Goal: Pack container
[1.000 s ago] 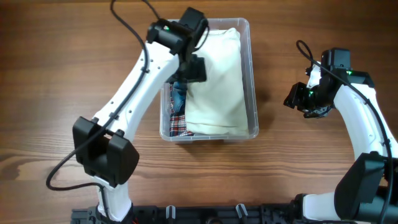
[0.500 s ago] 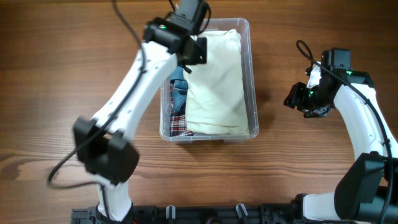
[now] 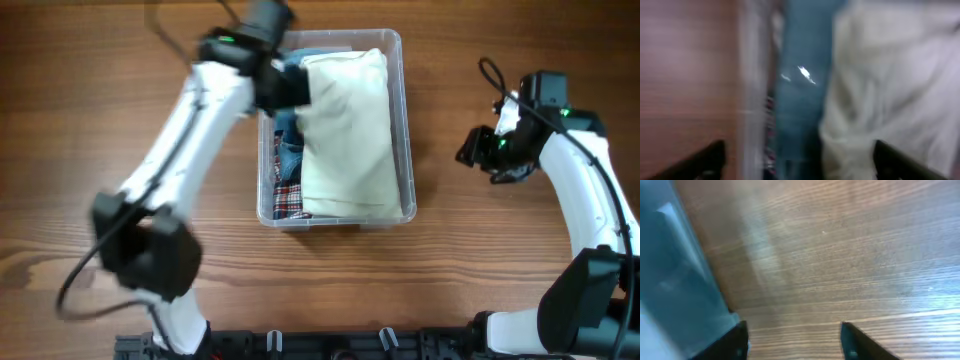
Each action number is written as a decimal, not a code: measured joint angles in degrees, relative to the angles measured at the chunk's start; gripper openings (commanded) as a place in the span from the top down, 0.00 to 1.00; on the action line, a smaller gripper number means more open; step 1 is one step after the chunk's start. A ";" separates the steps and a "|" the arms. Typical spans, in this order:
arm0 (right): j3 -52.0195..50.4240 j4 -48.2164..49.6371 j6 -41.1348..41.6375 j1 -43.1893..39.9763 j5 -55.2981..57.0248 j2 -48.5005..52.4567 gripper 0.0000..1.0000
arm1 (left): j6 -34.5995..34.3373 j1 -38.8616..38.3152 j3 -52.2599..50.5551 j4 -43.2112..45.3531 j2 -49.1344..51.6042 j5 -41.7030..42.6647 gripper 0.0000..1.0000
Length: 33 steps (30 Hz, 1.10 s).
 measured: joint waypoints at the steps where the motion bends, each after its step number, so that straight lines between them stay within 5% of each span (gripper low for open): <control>1: 3.52 -0.09 -0.72 0.76 0.04 0.02 0.01 | 0.07 3.32 0.00 0.85 -3.30 -0.52 0.00; 5: 19.43 1.16 -8.33 8.74 0.87 -0.11 0.00 | 0.07 16.41 0.26 1.73 -9.55 -1.90 0.00; 12: 20.15 -5.05 -7.06 11.43 0.24 -2.25 0.00 | 1.97 27.12 -2.58 -2.93 -11.02 -2.03 0.00; 15: 15.23 -4.94 -5.49 12.70 3.93 -10.23 0.00 | 3.13 26.58 -14.88 4.52 -22.05 -1.42 0.00; 21: -11.32 3.89 4.85 20.28 14.05 -44.28 0.00 | 3.50 26.53 -53.05 18.05 -64.98 -0.31 0.00; 24: -20.02 2.25 10.62 20.37 16.90 -54.82 0.00 | 3.50 26.53 -56.98 10.62 -74.60 -0.33 0.00; 33: -23.32 -1.18 12.74 20.37 17.79 -55.28 0.00 | 3.50 26.53 -57.07 0.81 -78.68 -0.33 0.00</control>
